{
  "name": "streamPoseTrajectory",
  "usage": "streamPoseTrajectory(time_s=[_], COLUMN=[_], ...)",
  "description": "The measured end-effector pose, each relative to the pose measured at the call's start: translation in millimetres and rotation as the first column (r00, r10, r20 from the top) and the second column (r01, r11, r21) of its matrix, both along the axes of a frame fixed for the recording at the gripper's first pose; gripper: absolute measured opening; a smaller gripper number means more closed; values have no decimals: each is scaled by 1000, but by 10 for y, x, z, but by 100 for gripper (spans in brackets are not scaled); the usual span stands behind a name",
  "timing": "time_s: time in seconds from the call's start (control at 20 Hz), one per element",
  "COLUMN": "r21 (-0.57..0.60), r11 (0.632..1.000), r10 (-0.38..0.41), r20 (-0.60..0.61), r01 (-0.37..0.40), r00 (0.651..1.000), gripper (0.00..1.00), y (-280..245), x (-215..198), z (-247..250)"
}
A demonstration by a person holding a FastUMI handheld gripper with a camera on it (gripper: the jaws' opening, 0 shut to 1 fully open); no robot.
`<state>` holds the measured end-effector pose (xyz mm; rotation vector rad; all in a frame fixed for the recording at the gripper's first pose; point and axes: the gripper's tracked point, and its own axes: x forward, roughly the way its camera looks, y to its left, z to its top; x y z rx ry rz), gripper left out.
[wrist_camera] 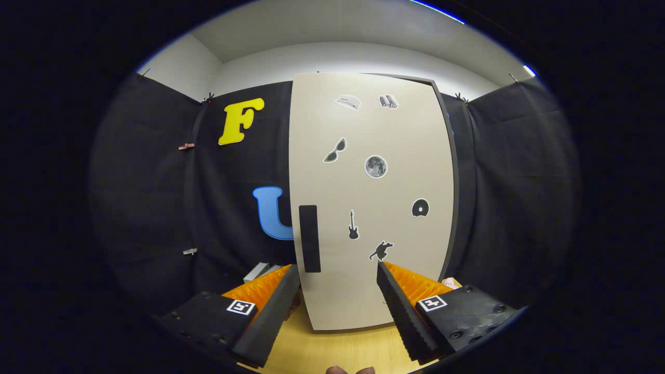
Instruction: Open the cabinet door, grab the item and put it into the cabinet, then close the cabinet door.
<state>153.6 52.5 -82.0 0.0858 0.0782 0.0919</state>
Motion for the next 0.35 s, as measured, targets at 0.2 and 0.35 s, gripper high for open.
streamPoseTrajectory(time_s=[0.2,0.35], r21=[-2,-13], r11=[1000,1000], r10=[-3,-7], r20=[4,5], r01=[3,7], r00=[1000,1000], gripper=[97,97], y=[-48,-87], x=[-10,-12], z=[8,2])
